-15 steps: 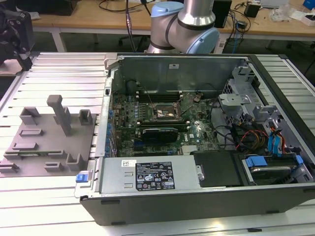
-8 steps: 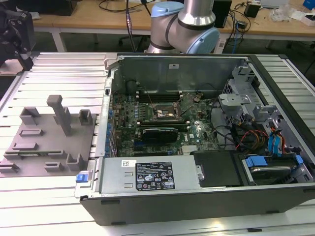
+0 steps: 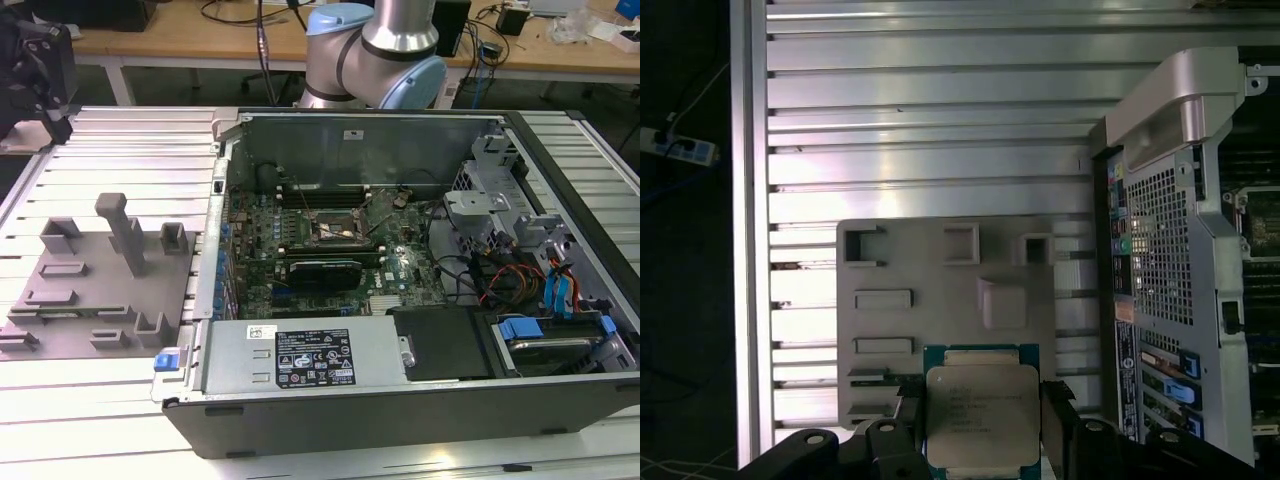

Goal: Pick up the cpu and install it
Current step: 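Pick up the cpu and move it towards the insertion slot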

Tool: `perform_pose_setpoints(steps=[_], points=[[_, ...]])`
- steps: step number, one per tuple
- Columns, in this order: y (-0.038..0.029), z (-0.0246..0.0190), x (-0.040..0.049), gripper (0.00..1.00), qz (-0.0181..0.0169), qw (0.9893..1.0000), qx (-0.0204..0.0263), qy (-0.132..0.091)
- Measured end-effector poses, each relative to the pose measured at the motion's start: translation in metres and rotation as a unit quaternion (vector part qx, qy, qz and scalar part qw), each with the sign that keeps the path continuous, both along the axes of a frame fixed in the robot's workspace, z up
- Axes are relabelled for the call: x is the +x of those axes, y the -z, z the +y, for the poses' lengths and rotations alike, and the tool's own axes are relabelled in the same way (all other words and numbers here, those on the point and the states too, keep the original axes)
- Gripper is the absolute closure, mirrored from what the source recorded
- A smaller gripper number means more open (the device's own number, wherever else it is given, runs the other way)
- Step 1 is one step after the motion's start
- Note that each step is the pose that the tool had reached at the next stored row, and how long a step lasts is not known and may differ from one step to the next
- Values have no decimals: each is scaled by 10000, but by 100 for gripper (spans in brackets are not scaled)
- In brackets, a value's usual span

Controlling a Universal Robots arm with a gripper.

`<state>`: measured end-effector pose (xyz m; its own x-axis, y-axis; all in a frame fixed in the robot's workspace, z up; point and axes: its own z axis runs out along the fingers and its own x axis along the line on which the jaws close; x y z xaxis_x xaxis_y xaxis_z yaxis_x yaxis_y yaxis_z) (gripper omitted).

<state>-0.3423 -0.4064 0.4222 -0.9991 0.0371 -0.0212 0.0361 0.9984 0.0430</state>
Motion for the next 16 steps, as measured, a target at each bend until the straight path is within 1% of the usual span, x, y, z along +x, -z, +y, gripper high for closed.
perform_pose_setpoints(steps=[2,8,10,16], points=[[0,0,34,45,0,10000,0,0],[0,-2,188,45,0,10000,0,0],[0,-2,280,45,0,10000,0,0],[0,-3,465,45,0,10000,0,0]])
